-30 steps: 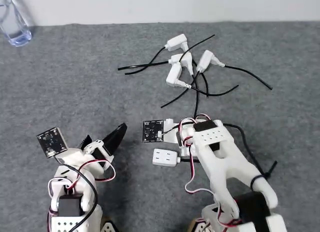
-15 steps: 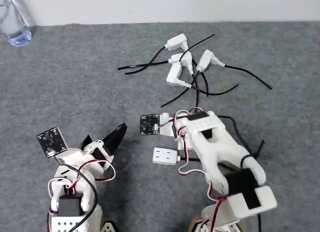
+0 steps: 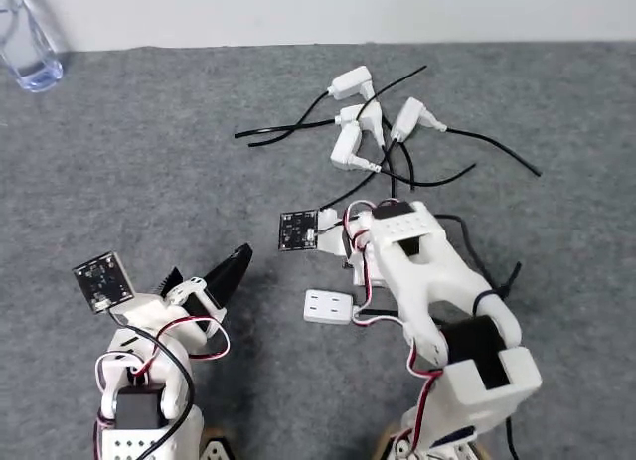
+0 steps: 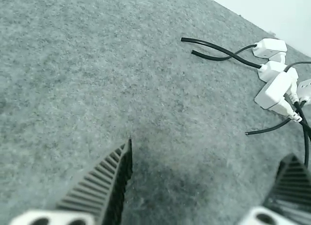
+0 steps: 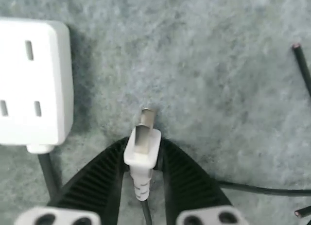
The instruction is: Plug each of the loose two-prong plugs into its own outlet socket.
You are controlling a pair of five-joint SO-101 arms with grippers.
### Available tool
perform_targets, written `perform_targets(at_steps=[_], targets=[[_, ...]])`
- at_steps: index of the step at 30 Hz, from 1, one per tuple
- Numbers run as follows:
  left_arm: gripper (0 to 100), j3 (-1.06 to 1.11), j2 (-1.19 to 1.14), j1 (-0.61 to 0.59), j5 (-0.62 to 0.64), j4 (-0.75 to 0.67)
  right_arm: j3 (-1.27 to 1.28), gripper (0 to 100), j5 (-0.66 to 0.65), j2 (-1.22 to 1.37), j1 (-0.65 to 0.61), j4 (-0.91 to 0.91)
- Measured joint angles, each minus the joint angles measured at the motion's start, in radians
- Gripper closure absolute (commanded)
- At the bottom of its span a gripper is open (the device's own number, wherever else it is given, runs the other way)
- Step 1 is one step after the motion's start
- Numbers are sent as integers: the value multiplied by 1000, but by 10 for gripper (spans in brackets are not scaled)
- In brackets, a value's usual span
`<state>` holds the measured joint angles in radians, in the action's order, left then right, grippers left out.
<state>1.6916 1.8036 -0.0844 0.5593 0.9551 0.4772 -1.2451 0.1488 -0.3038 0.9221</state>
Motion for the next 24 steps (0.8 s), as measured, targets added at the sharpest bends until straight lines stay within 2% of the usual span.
perform_targets(at_steps=[5, 7, 10, 14, 20, 24], targets=[[569, 0, 0, 0, 0, 0, -155, 990, 0, 2, 37, 261], [569, 0, 0, 0, 0, 0, -222, 990, -37, 2, 64, 376], [569, 0, 0, 0, 0, 0, -287, 990, -158, 2, 112, 571], [569, 0, 0, 0, 0, 0, -308, 990, -391, 2, 173, 802], [569, 0, 0, 0, 0, 0, -310, 990, -551, 60, 210, 827], [569, 0, 0, 0, 0, 0, -348, 987, -562, 170, 210, 827]])
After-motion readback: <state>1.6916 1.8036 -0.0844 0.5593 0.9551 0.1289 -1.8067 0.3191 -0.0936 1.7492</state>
